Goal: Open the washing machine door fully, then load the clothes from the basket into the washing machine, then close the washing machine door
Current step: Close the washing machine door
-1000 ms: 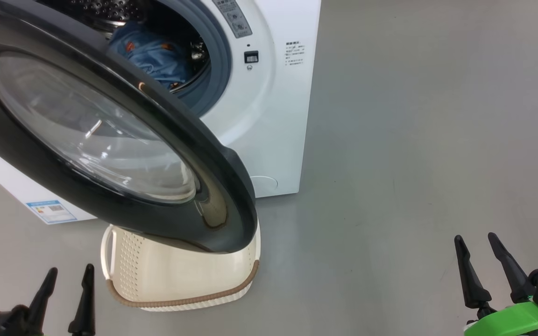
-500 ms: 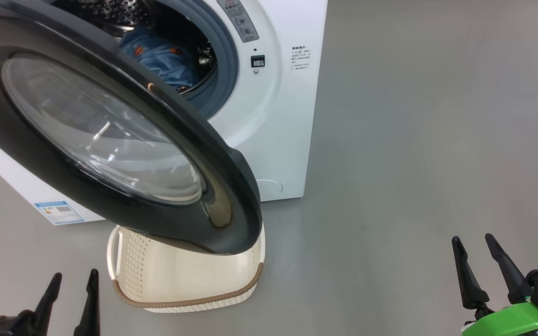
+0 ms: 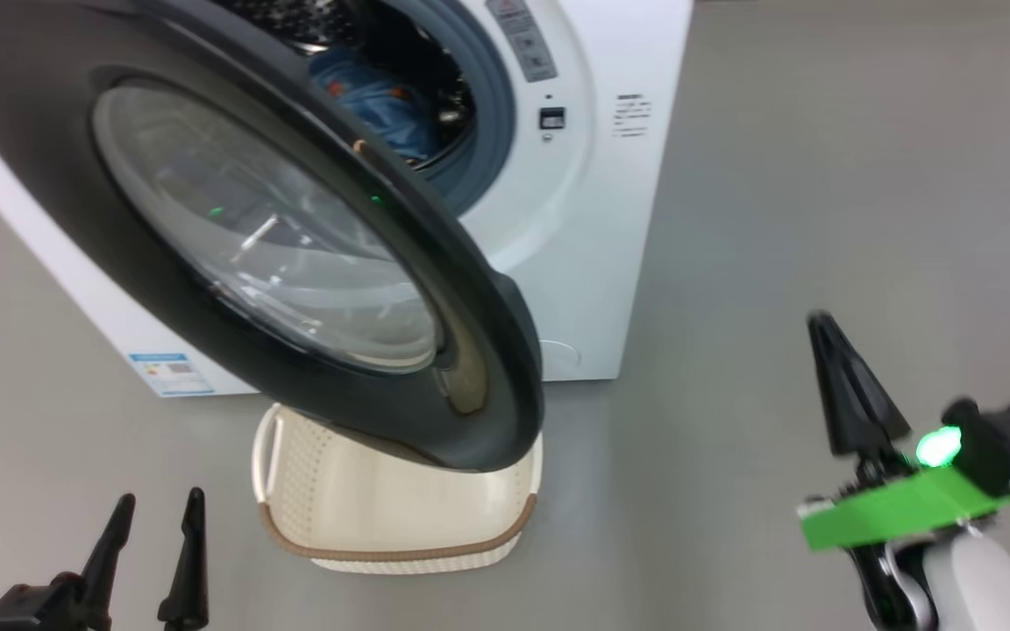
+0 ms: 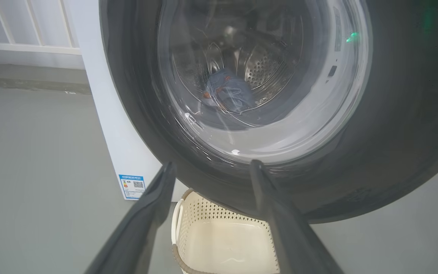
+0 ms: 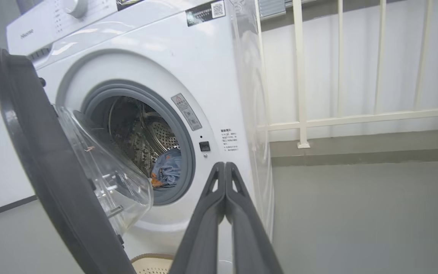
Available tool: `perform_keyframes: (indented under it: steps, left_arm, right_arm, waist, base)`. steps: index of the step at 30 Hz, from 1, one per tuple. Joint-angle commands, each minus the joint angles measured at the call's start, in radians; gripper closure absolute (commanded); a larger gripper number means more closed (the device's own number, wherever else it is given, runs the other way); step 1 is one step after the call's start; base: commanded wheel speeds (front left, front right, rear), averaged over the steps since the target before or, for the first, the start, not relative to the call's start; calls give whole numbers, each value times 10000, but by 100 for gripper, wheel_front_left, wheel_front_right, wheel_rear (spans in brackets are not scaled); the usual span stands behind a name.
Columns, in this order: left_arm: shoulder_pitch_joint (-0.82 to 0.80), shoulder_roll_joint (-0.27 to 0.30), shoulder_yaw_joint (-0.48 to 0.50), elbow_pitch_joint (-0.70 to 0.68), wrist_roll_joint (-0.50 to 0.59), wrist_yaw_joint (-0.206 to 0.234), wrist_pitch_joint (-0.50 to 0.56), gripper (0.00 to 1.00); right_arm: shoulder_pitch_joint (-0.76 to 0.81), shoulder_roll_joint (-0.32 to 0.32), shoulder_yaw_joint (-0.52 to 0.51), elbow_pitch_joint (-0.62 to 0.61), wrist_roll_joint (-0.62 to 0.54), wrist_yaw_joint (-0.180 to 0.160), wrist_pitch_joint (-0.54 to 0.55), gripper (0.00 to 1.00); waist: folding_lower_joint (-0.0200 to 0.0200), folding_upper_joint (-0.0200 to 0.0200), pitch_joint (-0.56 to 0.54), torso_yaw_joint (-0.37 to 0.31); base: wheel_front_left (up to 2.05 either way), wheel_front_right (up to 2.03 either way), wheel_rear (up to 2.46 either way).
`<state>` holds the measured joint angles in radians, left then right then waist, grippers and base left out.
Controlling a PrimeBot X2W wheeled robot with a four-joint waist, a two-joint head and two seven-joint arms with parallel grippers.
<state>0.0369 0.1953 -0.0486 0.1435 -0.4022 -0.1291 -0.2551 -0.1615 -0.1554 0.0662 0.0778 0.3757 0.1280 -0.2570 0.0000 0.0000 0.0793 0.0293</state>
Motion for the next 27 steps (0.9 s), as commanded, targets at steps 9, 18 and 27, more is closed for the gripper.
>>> perform_keyframes:
  steps: [9, 18, 27]
  left_arm:
    - [35, -88, 341, -624, 173, -15, -66, 0]
    - [165, -286, 94, -753, 204, -15, -66, 0]
    - [-30, -420, -8, -719, 134, -15, -66, 0]
  right_arm:
    - [-1873, 392, 2125, -2023, 298, 27, -48, 100]
    - [-1558, 361, 4526, -1547, 735, 27, -48, 100]
    - [-1155, 123, 5670, 438, 1132, 27, -48, 100]
  waist:
    - [0, 0, -281, 1150]
    - [0, 0, -243, 1751]
    - [0, 0, 113, 2111]
  base:
    - [0, 0, 0]
    - [0, 0, 0]
    - [0, 0, 0]
